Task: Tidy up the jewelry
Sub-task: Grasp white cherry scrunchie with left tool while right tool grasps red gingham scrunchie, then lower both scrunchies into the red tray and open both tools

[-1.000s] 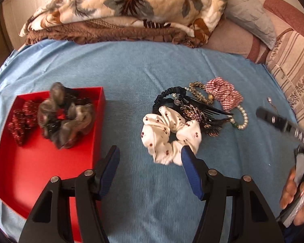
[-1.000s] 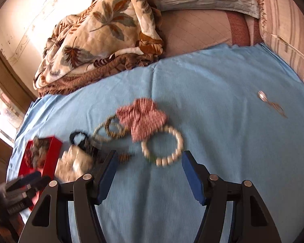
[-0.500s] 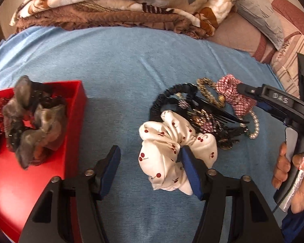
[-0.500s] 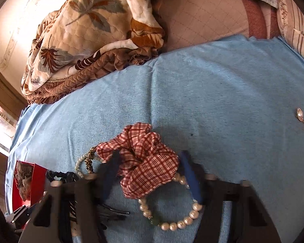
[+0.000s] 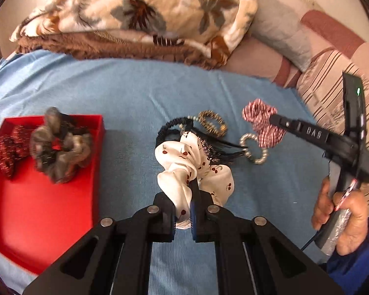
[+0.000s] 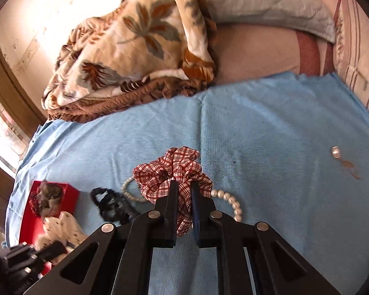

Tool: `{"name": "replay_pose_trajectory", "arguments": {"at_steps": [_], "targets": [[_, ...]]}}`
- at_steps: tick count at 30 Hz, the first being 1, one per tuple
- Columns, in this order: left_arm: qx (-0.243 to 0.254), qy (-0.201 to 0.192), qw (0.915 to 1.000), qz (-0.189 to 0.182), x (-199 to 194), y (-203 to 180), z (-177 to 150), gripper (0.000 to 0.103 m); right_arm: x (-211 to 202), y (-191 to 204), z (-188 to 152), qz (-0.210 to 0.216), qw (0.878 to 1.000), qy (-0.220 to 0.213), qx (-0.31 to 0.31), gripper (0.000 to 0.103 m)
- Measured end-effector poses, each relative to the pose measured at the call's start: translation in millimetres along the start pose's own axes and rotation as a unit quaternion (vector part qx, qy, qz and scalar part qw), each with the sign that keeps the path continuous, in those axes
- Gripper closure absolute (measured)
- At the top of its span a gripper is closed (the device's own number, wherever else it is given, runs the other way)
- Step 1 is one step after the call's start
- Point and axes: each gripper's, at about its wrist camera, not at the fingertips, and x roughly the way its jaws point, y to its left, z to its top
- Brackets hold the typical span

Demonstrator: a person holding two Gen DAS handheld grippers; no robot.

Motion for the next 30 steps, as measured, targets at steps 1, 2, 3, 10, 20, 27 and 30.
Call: {"name": "replay_pose_trajectory", "arguments": {"at_steps": [1, 2, 3, 10, 20, 27, 30], "targets": [[-0.005, -0.006, 1.0000, -0.004, -10, 2, -1, 0.095, -7, 3, -1, 0.000, 1.000, -0.002, -0.004, 0.092], [-0.010, -0.011, 0.9999, -0.006, -18, 4, -3, 0.095, -16, 7, -4, 0.001, 1.000, -0.005, -0.008, 0.092], [-0.016, -0.017, 0.9997, -0.008, -28, 8, -5, 0.095, -23, 11, -6, 0.002, 1.000, -0.007, -0.013, 0.092], [-0.046, -0.046, 0.9977, 0.019, -81, 49, -25, 0.095, -61, 41, -34, 0.021, 0.999, -0.009, -0.031, 0.092], [-0.139, -0.047, 0.9856, 0.084, -116, 162, -56, 0.095, -66, 128, -70, 0.078, 0.993, 0.026, -0.081, 0.092], [-0.180, -0.029, 0.9777, 0.104, -104, 218, -64, 0.095, -35, 199, -91, 0.113, 0.984, 0.064, -0.122, 0.092], [-0.183, -0.023, 0.9765, 0.111, -94, 234, -62, 0.095, -17, 229, -99, 0.123, 0.980, 0.079, -0.136, 0.092]]}}
